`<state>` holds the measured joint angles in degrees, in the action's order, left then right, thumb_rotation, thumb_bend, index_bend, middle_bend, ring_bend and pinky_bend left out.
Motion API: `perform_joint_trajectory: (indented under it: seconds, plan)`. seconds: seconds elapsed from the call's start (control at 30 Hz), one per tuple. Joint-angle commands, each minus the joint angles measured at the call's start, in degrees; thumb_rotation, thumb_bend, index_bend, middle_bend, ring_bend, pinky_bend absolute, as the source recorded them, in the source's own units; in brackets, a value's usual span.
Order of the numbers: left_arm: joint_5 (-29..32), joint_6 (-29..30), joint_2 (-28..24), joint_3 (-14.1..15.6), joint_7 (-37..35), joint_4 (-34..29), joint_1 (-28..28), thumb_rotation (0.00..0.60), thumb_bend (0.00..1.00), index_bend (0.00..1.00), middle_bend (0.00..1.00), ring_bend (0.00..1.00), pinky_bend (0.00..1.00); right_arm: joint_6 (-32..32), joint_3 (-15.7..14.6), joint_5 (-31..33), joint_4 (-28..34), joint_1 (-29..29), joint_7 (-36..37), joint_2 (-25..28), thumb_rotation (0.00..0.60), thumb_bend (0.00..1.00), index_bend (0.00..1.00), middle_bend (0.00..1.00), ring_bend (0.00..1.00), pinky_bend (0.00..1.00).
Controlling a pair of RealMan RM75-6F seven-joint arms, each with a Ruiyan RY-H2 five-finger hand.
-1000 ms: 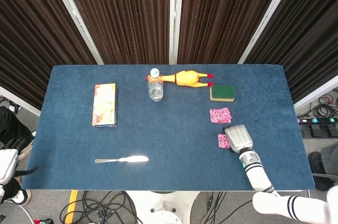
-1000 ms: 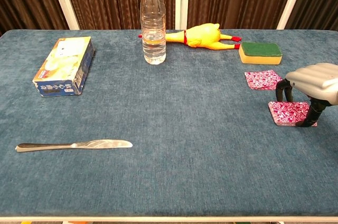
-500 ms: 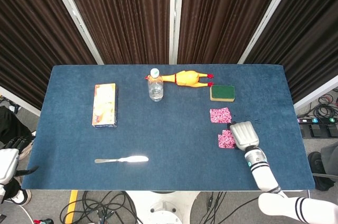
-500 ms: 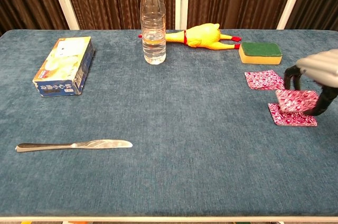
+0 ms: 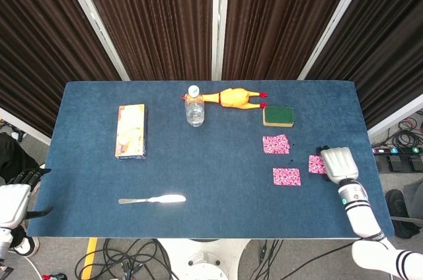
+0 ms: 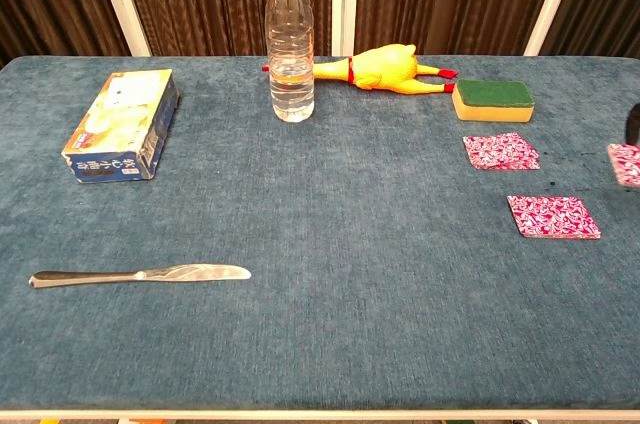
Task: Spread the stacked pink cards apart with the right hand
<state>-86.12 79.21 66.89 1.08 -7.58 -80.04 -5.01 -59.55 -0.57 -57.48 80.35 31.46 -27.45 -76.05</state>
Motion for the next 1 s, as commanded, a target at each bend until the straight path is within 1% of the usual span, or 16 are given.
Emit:
perform_joint_trajectory:
  seconds: [0.03,0.17,0.27,0.47,0.67,0.73,0.8,0.87,0.9,0.97,1.0]
  plan:
    - [0.4,-0.4,-0.2,-0.1,1.0,-0.8,-0.2,0.6,0.01,0.21,0.2,0.15,0.34,2.3,-0.6,-2.3,-4.2,-1.4,4.2,-0.9,0.6,0.1,0.46,0.44,0.87,0.96]
    - [0.6,-0.7,-0.3,0.0,2.0,-1.6,-0.2,0.6,0.02,0.21,0.2,0.15,0.34,4.0,-0.7,-4.3,-7.6,-1.9,7.3,-2.2,0.6,0.1,0.46,0.43,0.87,0.96]
    - [0.7,-0.7,-0.3,0.0,2.3,-1.8,-0.3,0.6,0.01,0.21,0.2,0.15,0.34,4.7,-0.4,-5.5,-8.9,-2.0,8.5,-3.0,0.6,0.1,0.47,0.43,0.87,0.96]
    - [0.9,-0.8,-0.2,0.1,1.9,-1.3,-0.1,0.6,0.02,0.21,0.2,0.15,0.34,5.6,0.2,-6.8,-10.6,-1.8,8.7,-4.5,0.6,0.1,0.47,0.43,0.87,0.96]
    - [1.0,-0.8,0.1,0.1,1.0,-0.4,0.0,0.6,0.02,0.21,0.2,0.15,0.34,6.5,0.7,-6.9,-10.7,-1.6,7.4,-5.1,0.6,0.1,0.46,0.42,0.87,0.96]
    - [0.9,-0.7,0.2,0.2,0.8,-0.2,0.0,0.6,0.02,0.21,0.2,0.15,0.34,7.3,0.9,-6.6,-10.5,-1.4,6.7,-5.1,0.6,0.1,0.43,0.41,0.87,0.96]
    - [0.9,-0.8,0.2,0.2,0.6,0.0,0.0,0.6,0.02,0.21,0.2,0.15,0.34,7.8,1.0,-6.3,-10.2,-1.3,6.2,-5.0,0.6,0.09,0.37,0.38,0.87,0.96]
    - [0.9,-0.8,0.2,0.2,0.5,0.0,0.0,0.6,0.02,0.21,0.2,0.15,0.34,8.2,1.2,-6.0,-9.9,-1.2,5.8,-5.0,0.6,0.06,0.28,0.32,0.87,0.95]
    - [0.9,-0.7,0.2,0.2,0.5,0.0,0.0,0.6,0.01,0.21,0.2,0.15,0.34,8.2,1.3,-6.0,-9.7,-1.2,5.7,-4.9,0.6,0.05,0.27,0.31,0.87,0.95]
    - [0.9,-0.6,0.2,0.2,0.4,0.1,0.1,0.6,0.02,0.21,0.2,0.15,0.34,8.1,1.5,-6.2,-9.4,-1.3,5.9,-4.8,0.6,0.03,0.18,0.27,0.86,0.95]
    - [0.9,-0.6,0.2,0.1,0.4,0.1,0.1,0.6,0.02,0.21,0.2,0.15,0.34,8.0,1.6,-6.3,-9.2,-1.3,6.0,-4.7,0.6,0.02,0.15,0.25,0.86,0.94]
